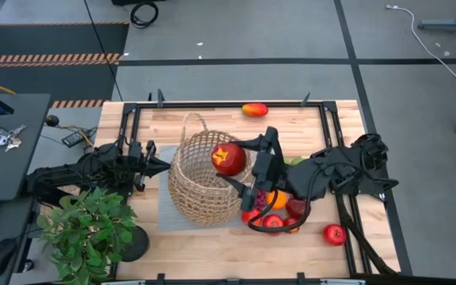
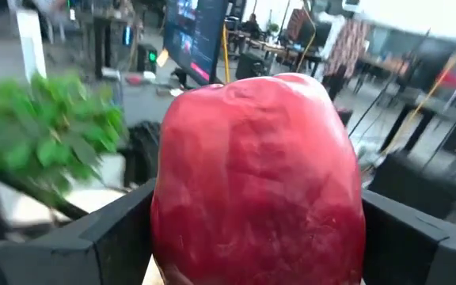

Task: Build produce basket
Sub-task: Put the bottom dark red apple into the basket

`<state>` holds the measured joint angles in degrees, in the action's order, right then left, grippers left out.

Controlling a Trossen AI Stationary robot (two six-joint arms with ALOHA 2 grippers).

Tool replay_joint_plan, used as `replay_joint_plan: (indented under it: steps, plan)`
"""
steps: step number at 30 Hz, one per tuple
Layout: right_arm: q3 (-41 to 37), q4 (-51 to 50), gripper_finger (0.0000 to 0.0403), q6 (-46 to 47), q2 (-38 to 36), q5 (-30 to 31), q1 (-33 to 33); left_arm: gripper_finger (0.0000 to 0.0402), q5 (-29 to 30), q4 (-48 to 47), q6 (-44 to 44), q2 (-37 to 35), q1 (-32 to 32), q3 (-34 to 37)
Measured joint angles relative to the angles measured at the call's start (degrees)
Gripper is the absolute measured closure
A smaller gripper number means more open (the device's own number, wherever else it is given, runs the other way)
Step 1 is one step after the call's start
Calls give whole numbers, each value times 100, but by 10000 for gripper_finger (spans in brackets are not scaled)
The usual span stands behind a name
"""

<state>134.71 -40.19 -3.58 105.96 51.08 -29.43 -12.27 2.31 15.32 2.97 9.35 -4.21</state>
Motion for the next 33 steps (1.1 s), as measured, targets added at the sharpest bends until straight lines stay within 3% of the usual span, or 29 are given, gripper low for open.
replay_joint_plan:
  steps: [10,15,25,30,33]
  plan:
    - [3,-810,50,-4164,-1,37,-15,374,-2,0,1,0,1,-1]
    - [3,-1030,50,-5714,-1,104,-15,369,-2,0,-1,1,0,0]
    - [2,-1815,50,-7036,-1,259,0,372,0,0,1,-1,1,0]
    - [-158,-1965,50,-7330,8,912,0,372,-1,0,-1,0,2,0]
    - [-187,-1969,50,-7270,8,906,0,368,-2,0,1,1,0,0]
